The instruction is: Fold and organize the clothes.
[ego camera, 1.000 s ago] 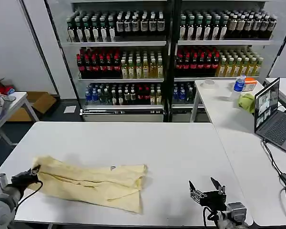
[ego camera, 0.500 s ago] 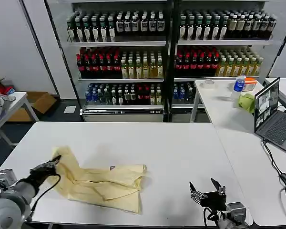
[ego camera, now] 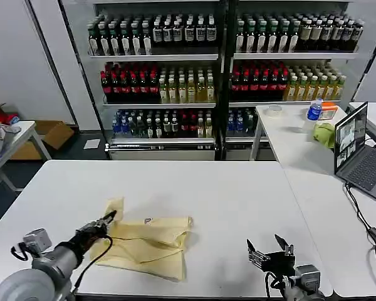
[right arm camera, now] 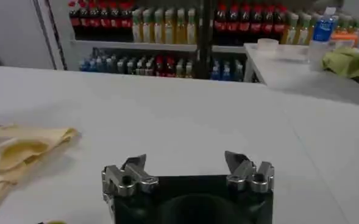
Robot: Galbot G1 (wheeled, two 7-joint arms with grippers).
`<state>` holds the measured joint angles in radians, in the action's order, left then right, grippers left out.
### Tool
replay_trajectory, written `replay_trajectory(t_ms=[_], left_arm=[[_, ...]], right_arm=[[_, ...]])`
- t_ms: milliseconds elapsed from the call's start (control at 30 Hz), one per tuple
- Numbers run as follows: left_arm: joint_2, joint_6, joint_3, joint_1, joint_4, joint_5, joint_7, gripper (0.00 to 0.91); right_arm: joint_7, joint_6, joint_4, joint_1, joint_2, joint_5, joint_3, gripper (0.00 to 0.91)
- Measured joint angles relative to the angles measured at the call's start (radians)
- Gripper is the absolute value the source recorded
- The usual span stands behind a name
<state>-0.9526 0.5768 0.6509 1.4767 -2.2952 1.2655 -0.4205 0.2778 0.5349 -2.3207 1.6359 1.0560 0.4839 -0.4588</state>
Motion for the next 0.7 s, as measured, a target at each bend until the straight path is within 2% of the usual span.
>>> replay_trajectory(t_ms=[533,567,600,633,667,700], left_arm=[[-0.120,-0.015,-0.199,-0.090,0.065,0.002,-0.048,0.040],[-0.126,-0.016,-0.208,-0.091,0.069,0.000,-0.049,0.111],[-0.132,-0.018,-0.216,-0.092,0.072,-0.002,-0.050,0.242],[-0.138,-0.018,-0.226,-0.094,0.075,-0.003,-0.050,0.715],[-0.143,-0.018,-0.232,-0.096,0.078,-0.004,-0.050,0.907],[-0.149,-0.017,-0.237,-0.097,0.078,-0.004,-0.050,0.907]], right_arm=[[0.001,0.000,-0.015,0.004,-0.002,0.003,0.005,0.907],[0.002,0.000,-0.016,0.004,-0.002,0.003,0.005,0.907],[0.002,0.000,-0.017,0.005,-0.002,0.002,0.005,0.907],[0.002,0.000,-0.017,0.006,-0.001,0.002,0.005,0.907],[0.002,0.000,-0.019,0.007,-0.001,0.002,0.005,0.907],[0.003,0.000,-0.019,0.008,-0.001,0.002,0.004,0.907]])
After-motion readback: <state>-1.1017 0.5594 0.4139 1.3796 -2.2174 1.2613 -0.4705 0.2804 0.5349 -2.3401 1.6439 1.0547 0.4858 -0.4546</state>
